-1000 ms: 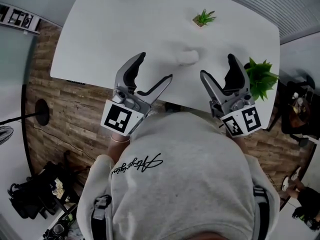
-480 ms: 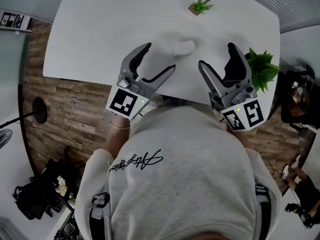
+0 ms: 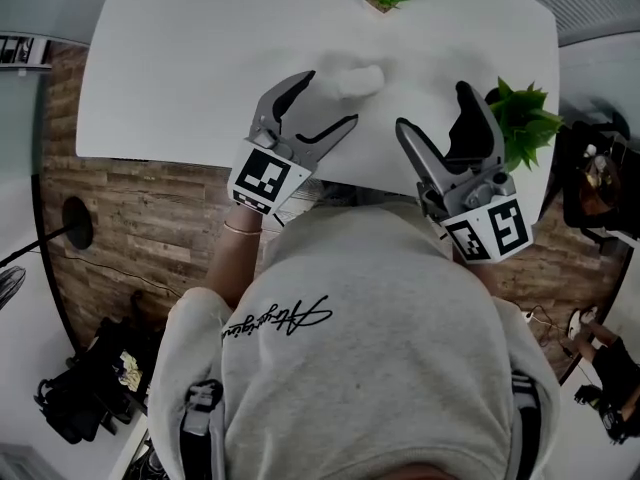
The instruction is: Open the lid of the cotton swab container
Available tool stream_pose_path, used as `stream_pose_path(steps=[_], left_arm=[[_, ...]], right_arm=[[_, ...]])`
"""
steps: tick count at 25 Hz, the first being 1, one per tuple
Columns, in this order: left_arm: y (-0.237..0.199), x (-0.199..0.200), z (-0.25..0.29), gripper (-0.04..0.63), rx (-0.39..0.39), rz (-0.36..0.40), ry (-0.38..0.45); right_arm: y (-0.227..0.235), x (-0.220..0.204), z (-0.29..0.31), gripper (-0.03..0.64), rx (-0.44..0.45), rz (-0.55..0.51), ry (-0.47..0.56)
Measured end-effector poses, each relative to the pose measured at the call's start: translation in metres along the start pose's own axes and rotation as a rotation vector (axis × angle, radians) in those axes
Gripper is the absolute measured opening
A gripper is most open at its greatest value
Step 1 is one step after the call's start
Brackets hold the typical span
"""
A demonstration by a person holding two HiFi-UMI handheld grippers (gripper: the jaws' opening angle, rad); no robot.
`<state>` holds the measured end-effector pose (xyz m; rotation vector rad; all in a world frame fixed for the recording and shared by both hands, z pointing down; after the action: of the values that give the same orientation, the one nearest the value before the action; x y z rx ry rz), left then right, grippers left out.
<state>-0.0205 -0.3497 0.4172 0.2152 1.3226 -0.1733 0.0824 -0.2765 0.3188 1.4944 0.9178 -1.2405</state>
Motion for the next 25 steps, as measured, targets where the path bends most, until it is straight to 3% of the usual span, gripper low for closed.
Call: stream_pose_path(steps=[19, 25], left_arm=[[0.002, -0.033, 0.051, 0.344, -0.053, 0.031, -0.113], [0.007, -0.035, 0.063, 0.342, -0.11, 0.057, -0.153]], right_arm=[[0.007, -0.011, -0.01, 0.407, -0.043, 0.029, -0.021], [0.01, -0.01, -0.01, 0.406, -0.051, 0.042, -0.017]])
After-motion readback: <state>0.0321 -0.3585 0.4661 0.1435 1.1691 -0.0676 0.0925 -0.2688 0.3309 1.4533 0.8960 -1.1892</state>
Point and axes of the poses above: the fingertips, and each gripper's own axes: z forward along the fingers, y to its right, x out of its top, the point moved 2 cm from there along -z, backward along the fingers, and after that the axes turned 3 degrees about x, right-handed, at the moved point
